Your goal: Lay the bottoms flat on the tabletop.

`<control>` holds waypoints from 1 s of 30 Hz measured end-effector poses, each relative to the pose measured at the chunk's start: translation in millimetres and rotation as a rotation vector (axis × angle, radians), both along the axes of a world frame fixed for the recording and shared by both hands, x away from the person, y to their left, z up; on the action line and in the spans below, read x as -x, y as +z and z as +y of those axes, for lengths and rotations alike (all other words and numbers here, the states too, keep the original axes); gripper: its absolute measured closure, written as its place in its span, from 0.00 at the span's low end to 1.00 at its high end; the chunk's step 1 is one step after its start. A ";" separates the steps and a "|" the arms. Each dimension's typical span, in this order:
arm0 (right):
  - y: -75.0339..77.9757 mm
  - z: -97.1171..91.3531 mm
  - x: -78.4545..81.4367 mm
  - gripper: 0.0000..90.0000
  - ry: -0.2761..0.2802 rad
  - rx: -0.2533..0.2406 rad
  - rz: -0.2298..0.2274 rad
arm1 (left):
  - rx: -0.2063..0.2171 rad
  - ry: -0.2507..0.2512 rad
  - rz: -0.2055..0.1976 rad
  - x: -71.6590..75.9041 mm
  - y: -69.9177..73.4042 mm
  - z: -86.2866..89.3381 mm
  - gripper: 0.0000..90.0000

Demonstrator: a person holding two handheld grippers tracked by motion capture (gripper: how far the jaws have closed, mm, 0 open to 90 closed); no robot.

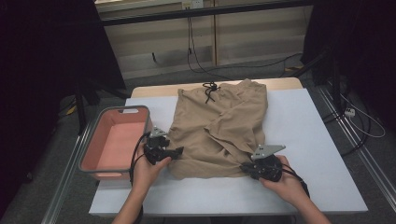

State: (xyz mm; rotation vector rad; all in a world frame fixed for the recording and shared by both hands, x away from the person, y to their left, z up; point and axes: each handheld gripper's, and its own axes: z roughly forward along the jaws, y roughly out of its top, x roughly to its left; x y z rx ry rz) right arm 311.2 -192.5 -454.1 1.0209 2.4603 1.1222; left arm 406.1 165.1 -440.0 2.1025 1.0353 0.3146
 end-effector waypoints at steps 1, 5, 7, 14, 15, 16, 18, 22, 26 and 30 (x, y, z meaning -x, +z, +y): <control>-0.6 0.4 0.1 0.92 0.000 0.003 -0.002 | -0.010 -0.005 -0.002 -0.1 -2.0 -0.7 0.42; 0.3 4.1 1.3 0.91 0.021 0.009 -0.016 | -0.043 -0.036 0.043 -0.1 -6.4 -3.1 0.73; 1.5 6.5 1.3 0.92 0.032 0.006 -0.013 | -0.064 -0.050 0.048 0.8 -5.7 -5.0 0.86; 7.0 12.6 5.7 0.93 0.082 -0.038 0.008 | -0.037 -0.016 -0.049 2.9 25.6 2.7 1.00; 9.2 13.6 7.0 0.93 0.092 -0.049 0.005 | -0.017 -0.013 -0.055 2.3 29.6 4.7 1.00; 11.5 15.1 8.2 0.93 0.100 -0.064 0.004 | 0.000 -0.017 -0.057 1.6 31.4 5.3 1.00; 14.6 18.7 9.0 0.93 0.108 -0.073 -0.005 | 0.019 -0.011 -0.069 1.6 29.1 3.6 1.00; 11.5 21.0 2.2 0.93 0.094 -0.049 -0.008 | 0.002 0.038 -0.069 -0.2 16.1 -1.9 0.58; 6.1 14.4 -1.7 0.93 0.063 -0.004 -0.001 | 0.015 0.063 -0.033 -3.4 3.7 -1.4 0.33; 2.1 3.9 0.5 0.93 0.043 -0.004 0.012 | -0.019 0.077 -0.012 -4.5 -3.7 -1.6 0.28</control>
